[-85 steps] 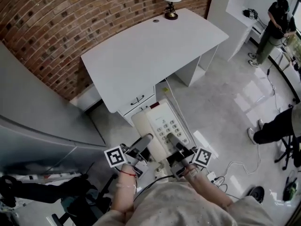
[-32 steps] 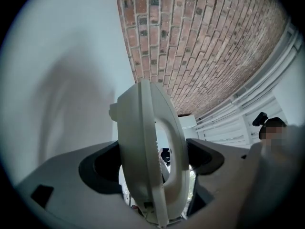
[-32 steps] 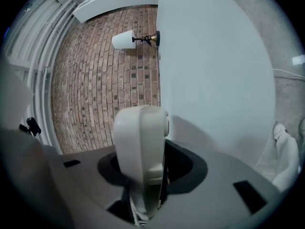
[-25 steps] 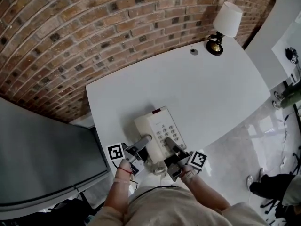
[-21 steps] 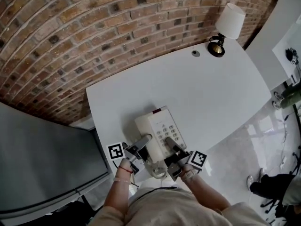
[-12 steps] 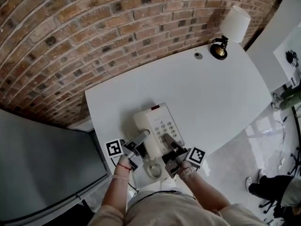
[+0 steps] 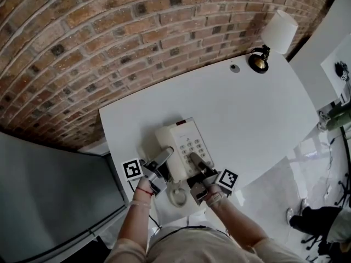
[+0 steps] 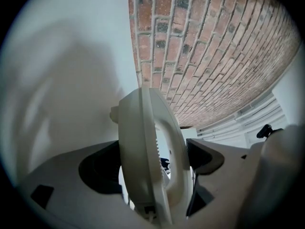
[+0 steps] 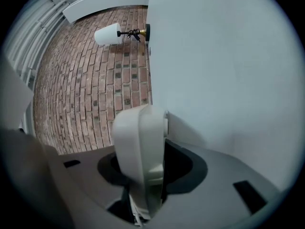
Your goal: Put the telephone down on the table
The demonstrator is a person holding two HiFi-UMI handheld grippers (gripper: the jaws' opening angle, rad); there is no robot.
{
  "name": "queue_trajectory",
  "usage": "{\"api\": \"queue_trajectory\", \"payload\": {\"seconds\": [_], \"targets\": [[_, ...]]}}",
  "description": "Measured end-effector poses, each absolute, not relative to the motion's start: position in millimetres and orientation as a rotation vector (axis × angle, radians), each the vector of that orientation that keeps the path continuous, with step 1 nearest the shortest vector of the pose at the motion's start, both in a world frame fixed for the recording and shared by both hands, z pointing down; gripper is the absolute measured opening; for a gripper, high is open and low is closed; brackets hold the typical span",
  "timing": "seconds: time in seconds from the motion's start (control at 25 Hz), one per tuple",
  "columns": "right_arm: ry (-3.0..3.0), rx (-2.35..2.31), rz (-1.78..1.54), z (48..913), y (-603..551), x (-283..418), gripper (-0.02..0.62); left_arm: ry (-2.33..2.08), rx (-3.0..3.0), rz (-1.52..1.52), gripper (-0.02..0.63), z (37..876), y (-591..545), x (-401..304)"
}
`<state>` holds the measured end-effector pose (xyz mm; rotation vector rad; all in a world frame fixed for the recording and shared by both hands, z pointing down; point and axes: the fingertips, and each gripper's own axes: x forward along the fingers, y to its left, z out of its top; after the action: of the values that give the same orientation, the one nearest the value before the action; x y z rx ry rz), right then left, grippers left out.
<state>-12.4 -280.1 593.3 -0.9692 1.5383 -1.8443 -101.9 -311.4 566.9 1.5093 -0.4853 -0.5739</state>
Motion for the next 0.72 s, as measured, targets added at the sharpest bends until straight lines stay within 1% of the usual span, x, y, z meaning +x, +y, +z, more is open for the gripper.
{"api": "queue_trajectory", "payload": {"seconds": [0.72], "targets": [[1.653, -0.888, -1.883, 580, -287, -21, 0.184, -0.491, 1.378, -0.664, 0.411, 570, -327, -112]]}}
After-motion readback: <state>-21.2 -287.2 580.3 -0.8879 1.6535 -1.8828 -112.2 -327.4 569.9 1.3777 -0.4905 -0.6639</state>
